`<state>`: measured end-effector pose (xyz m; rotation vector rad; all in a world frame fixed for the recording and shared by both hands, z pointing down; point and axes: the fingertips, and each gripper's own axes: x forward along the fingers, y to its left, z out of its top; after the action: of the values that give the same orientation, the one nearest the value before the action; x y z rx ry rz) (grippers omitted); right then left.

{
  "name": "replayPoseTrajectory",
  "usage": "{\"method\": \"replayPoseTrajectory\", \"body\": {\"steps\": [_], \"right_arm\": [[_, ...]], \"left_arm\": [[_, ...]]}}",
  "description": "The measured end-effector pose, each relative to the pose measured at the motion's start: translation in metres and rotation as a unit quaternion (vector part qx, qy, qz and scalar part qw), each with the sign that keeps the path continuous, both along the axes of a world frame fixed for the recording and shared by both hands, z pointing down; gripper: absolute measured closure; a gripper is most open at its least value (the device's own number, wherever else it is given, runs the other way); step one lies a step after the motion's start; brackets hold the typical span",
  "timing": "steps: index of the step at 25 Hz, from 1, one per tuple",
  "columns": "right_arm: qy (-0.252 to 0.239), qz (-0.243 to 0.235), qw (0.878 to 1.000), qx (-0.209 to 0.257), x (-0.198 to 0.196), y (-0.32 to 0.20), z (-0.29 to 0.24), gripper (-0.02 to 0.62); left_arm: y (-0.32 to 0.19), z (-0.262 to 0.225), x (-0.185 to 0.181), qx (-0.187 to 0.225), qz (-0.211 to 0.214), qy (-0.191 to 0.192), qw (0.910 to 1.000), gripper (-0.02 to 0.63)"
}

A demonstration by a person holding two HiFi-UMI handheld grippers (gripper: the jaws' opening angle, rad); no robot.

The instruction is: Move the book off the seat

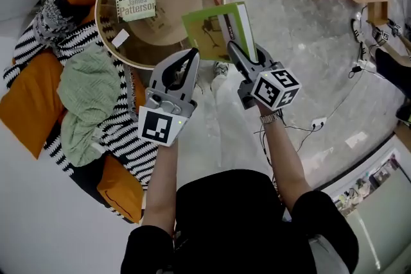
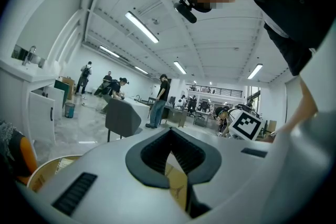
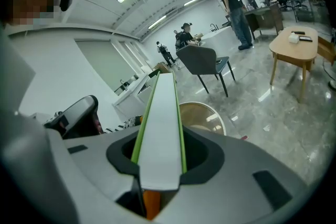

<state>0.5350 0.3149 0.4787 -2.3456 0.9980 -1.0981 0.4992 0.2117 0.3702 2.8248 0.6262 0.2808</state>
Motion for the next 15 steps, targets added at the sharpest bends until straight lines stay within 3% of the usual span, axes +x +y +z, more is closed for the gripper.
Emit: {"method": "replayPoseTrajectory", "body": {"steps": [9, 15], "right_arm": [[-0.057, 0.019, 0.998, 0.025, 0.003, 0.011, 0.083, 0.446], [-0.061, 0.024, 0.997, 0.031, 0.004, 0.013, 0.126, 0.445]], "left_arm": [[0.022, 0.068, 0.016, -0.001, 0.009, -0.021, 0.9998, 0.597], [0.024, 0.114, 0.015, 0.005, 0.008, -0.035, 0.9993, 0.597]]}}
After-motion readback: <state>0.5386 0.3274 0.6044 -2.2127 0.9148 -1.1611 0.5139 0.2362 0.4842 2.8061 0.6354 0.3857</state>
